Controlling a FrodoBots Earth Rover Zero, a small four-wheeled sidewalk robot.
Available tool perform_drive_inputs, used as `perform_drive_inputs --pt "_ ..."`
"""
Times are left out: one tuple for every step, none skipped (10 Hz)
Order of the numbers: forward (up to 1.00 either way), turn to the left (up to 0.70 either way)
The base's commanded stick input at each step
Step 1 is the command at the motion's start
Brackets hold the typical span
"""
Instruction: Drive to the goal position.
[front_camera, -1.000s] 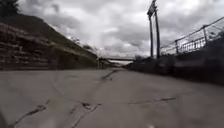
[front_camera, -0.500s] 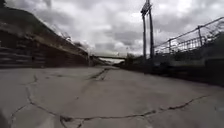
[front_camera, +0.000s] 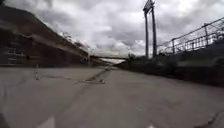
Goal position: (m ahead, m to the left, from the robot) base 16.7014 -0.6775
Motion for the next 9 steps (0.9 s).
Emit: perform_drive_inputs --pt "1.0 -0.4" --pt "1.0 -0.4" --pt "1.0 -0.4" --pt "1.0 -0.4" --pt "1.0 -0.4" --pt "1.0 -0.4" --pt "1.0 -0.4" --pt "1.0 -0.4" --pt "1.0 -0.3"
